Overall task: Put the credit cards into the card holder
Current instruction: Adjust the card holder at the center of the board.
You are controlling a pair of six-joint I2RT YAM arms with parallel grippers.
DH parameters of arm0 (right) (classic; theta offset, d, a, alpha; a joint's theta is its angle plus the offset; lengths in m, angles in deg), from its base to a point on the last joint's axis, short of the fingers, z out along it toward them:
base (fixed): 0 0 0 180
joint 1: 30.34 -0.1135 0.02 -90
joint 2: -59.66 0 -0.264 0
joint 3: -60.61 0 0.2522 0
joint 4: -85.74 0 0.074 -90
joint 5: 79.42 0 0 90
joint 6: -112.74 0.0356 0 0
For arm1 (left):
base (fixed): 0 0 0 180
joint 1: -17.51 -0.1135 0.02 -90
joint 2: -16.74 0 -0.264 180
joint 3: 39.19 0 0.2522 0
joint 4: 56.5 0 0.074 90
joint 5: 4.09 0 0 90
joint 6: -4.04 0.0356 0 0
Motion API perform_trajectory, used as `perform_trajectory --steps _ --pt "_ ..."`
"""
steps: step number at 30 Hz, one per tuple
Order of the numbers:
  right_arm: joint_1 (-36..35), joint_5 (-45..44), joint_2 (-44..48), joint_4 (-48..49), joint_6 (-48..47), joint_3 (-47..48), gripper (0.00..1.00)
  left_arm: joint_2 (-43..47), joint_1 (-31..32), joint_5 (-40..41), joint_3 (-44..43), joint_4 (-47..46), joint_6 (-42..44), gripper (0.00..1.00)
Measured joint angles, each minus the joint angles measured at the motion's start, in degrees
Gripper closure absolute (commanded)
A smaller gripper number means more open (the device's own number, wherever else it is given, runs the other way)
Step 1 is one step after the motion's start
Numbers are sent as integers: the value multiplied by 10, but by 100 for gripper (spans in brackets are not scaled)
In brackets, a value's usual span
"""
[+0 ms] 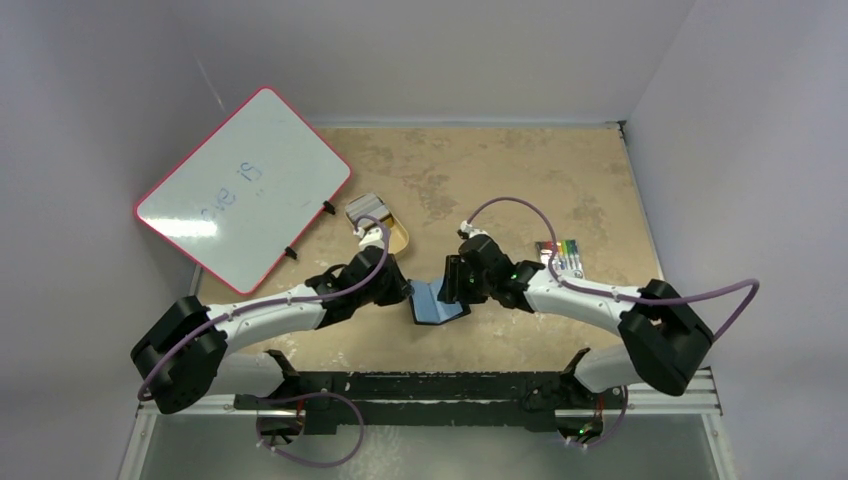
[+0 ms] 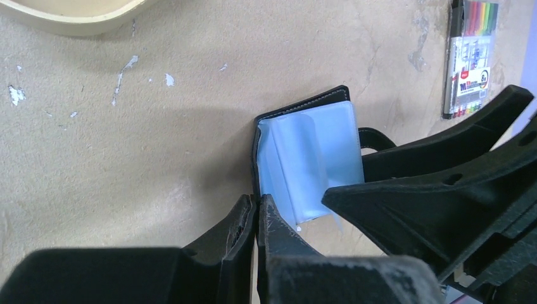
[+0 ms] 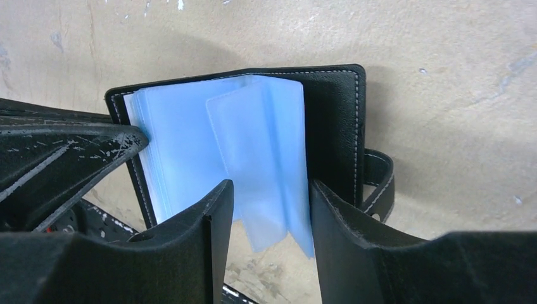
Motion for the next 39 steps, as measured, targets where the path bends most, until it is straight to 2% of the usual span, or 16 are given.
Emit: perform_trajectory --steps 4,12,21,30,39 --pt "0 -11 14 -29 -1 6 44 0 0 8 0 7 8 100" --pt "0 -22 41 -45 -6 45 53 -6 0 13 0 9 15 100" --pt "-2 7 47 -31 -3 48 63 -6 0 13 0 9 19 100" --pt "-21 42 42 23 18 48 65 -6 0 12 0 8 19 100" --pt "-23 46 -20 32 19 48 67 -6 0 12 0 7 18 100"
